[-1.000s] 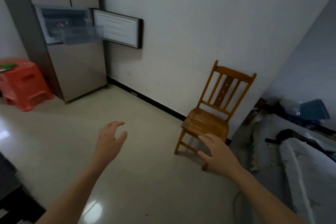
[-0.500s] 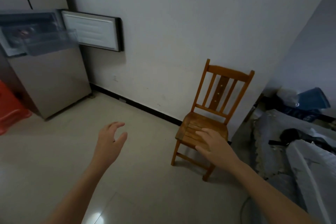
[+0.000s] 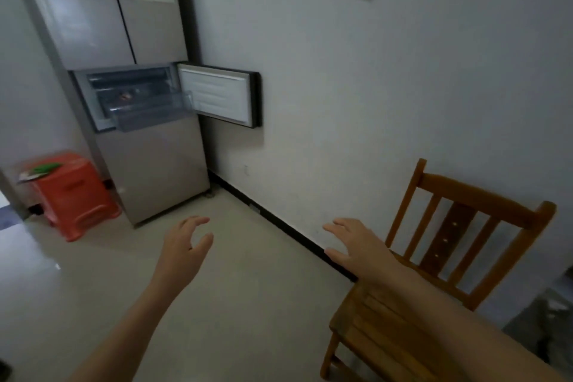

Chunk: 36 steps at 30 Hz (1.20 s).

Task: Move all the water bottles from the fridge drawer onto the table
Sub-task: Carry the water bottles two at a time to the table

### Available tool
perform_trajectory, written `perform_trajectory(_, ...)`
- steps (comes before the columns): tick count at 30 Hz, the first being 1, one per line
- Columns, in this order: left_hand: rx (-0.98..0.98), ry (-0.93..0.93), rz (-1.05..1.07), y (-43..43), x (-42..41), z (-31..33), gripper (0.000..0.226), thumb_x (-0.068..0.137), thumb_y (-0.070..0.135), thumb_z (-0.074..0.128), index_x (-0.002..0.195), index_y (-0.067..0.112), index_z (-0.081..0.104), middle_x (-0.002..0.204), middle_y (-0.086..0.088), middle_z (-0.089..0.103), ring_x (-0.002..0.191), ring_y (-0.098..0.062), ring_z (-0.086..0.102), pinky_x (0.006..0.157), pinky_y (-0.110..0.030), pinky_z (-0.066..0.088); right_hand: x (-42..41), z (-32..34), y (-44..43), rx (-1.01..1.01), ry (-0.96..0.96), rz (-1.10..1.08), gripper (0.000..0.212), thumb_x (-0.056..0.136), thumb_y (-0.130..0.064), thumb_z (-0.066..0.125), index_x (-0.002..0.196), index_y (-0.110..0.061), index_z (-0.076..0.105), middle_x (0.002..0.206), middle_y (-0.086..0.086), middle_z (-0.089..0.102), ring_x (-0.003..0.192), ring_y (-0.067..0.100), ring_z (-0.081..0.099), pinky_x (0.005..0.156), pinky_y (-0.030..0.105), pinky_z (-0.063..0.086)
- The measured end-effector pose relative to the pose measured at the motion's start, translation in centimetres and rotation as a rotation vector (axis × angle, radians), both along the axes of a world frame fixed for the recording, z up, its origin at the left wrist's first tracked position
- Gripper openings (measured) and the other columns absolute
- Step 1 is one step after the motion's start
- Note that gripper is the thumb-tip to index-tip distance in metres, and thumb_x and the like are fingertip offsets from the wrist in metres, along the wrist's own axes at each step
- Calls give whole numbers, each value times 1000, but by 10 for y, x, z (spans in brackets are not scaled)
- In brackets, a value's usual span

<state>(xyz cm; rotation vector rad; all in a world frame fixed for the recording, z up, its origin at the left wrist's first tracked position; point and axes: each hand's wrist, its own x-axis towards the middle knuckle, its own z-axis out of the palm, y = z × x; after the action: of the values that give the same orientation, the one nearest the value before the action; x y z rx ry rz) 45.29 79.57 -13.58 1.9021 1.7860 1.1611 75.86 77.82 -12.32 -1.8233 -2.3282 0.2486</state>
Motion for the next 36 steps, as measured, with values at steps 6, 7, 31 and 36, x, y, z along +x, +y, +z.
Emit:
perform_trajectory(6,21,32,153,42,-9,13,29,84,3,62,113,2,61,119,-15,58,109,-29,52,89,-31,35,-13,6,105,54,9,209,56,93,-41,47,144,-23,28,148,2,30,137,15,24,110,29,23)
perform_trajectory(7,30,35,181,50,-14,14,28,84,2,62,112,1,61,118,-17,58,112,-31,52,93,-33,35,-21,6,124,55,15,244,57,93,-41,46,144,-23,28,148,2,29,137,15,24,110,29,23)
perform_trajectory(31,36,-55,413,408,-116,-4,26,83,0,62,108,-1,62,114,-17,58,109,-30,52,93,-38,38,-126,14,527,79,-7,434,60,94,-41,45,146,-28,20,152,0,20,139,13,18,111,27,18)
perform_trajectory(36,42,-73,432,483,-106,-11,26,82,-2,63,107,0,63,112,-17,59,108,-31,53,95,-39,38,-122,8,608,65,6,466,59,94,-42,44,146,-28,19,152,0,19,139,13,18,110,25,17)
